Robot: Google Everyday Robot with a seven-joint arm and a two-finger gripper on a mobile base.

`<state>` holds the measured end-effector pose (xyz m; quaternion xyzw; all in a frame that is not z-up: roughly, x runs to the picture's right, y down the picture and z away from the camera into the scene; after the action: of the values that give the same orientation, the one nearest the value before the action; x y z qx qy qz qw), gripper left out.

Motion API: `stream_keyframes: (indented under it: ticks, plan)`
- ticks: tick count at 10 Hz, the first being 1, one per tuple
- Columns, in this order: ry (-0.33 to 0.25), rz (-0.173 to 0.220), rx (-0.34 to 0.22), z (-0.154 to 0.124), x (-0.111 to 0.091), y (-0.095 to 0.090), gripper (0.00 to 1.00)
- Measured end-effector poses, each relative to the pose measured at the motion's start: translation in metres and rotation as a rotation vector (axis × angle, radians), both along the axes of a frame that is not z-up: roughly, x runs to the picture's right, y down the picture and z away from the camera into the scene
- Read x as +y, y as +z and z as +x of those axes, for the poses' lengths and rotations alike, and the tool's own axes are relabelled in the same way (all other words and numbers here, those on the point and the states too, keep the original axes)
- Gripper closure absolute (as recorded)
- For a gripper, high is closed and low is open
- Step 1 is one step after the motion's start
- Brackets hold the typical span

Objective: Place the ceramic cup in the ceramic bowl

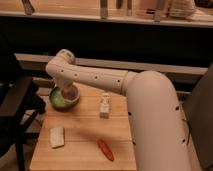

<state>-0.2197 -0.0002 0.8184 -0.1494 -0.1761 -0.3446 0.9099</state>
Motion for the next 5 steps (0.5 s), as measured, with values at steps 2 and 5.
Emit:
stream_keyframes:
  ticks: [2, 5]
  plan:
    - [0.004, 0.001, 0.001, 0.0003, -0.0007, 0.0013, 0.95]
    - [0.007, 0.001, 0.002, 0.0003, -0.0013, 0.0024, 0.9]
